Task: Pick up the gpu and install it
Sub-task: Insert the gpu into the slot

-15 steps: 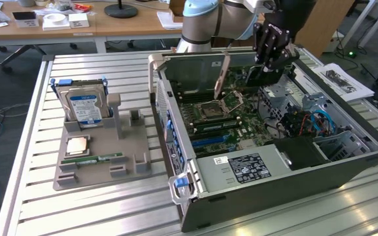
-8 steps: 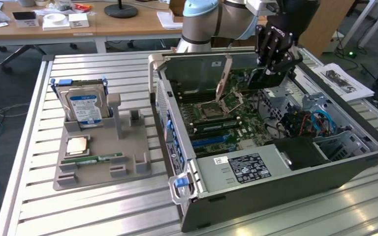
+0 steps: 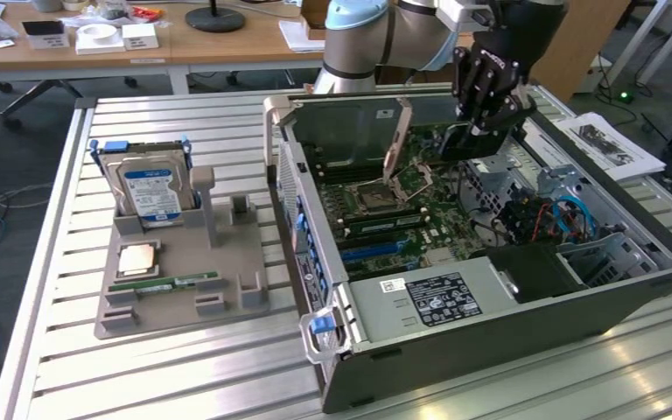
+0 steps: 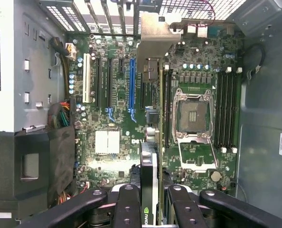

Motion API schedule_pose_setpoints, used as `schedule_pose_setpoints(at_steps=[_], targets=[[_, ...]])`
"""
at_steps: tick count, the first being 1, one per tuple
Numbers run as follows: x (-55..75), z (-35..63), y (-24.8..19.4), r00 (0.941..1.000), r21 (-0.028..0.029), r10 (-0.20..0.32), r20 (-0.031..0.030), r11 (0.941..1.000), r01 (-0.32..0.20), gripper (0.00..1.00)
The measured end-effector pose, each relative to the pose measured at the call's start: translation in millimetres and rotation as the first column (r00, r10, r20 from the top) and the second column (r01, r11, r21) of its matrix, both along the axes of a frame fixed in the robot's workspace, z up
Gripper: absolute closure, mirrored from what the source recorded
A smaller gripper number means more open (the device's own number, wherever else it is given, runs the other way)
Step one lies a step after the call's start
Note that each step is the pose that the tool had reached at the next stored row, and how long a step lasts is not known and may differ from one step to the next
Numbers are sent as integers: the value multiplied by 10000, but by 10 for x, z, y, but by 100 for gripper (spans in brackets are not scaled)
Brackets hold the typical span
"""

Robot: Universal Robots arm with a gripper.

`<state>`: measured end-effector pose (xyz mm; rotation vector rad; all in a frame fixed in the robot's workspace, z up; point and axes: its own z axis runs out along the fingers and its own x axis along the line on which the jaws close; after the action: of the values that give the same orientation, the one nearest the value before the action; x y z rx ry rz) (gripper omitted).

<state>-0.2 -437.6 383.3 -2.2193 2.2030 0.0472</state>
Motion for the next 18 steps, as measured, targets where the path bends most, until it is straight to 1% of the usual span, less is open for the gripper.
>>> schedule_pose_setpoints(at_steps=[10, 18], targets=[[-22, -152, 0, 10000, 1, -6, 1, 10000, 6, 73], [-60, -219, -3, 10000, 0, -77, 0, 10000, 77, 73]])
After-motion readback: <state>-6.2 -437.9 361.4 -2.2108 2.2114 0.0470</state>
